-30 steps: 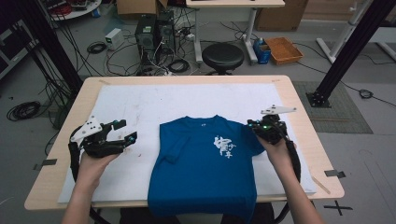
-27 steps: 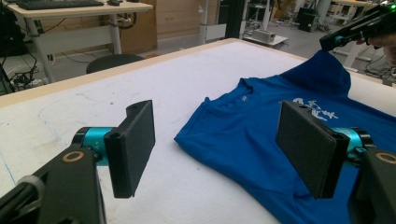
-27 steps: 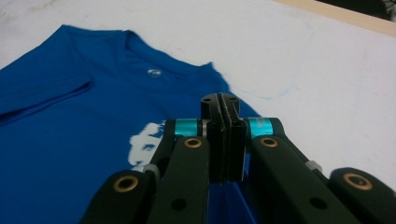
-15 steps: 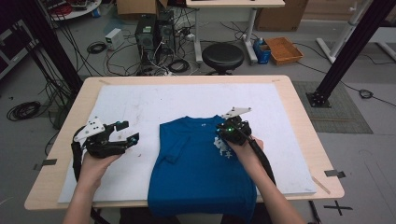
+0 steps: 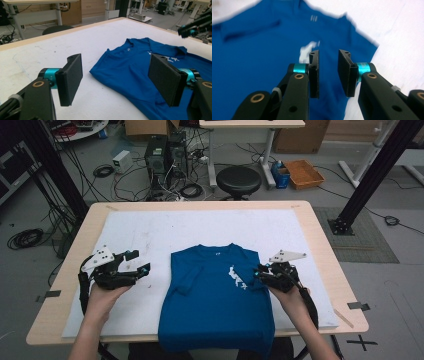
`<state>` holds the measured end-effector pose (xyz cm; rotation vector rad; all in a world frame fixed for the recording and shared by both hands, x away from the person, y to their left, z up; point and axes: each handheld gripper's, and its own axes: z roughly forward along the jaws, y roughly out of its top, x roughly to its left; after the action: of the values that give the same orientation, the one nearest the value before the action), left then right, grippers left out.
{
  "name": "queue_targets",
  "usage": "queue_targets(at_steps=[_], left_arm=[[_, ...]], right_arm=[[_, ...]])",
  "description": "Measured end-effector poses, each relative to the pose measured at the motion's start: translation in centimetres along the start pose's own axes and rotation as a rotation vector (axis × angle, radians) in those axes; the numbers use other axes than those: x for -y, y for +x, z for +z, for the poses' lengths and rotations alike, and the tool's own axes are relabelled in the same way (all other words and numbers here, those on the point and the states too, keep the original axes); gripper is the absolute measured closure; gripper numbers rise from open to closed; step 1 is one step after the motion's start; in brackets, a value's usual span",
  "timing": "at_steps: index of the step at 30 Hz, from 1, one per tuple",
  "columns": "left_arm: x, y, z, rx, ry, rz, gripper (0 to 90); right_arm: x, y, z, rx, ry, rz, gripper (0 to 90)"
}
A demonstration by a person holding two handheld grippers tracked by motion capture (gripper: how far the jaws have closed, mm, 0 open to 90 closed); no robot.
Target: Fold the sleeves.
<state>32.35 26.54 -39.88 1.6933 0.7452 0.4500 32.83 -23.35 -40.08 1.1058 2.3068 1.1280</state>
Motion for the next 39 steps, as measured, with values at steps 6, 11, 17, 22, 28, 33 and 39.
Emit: queue_targets(at_steps=[6,11,17,22,28,33,39], left_arm=[[-0.1,-0.1,0.1,0.005,-0.002,0.002,27.9],[-0.1,0.0,0.0,0.0,-0.003,-0.004,27.9],[0.0,0.0,0.0,-0.006,-0.005,-0.007,27.9],[0.0,0.0,0.1,-0.003,-0.001,-0.01,27.9],[0.0,0.0,0.2,0.003,0.004,-0.01,27.9],[0.0,-0.1,0.2,0.001,0.005,-0.003,27.9],[-0.1,-0.2,0.2,-0.01,-0.001,-0.002,27.9]], right_arm=[[1.1,0.9,1.3,0.053,0.079,-0.049,72.2],[1.6,1.3,1.8,0.082,0.126,-0.084,89.6],[1.9,2.1,1.1,0.049,0.13,-0.108,90.0],[2.3,2.9,0.4,0.015,0.126,-0.128,90.0],[2.8,2.6,0.0,-0.009,0.173,-0.148,86.4],[1.3,2.0,-0.5,-0.015,0.102,-0.129,75.1],[-1.8,1.2,1.8,0.004,0.069,-0.107,71.2]])
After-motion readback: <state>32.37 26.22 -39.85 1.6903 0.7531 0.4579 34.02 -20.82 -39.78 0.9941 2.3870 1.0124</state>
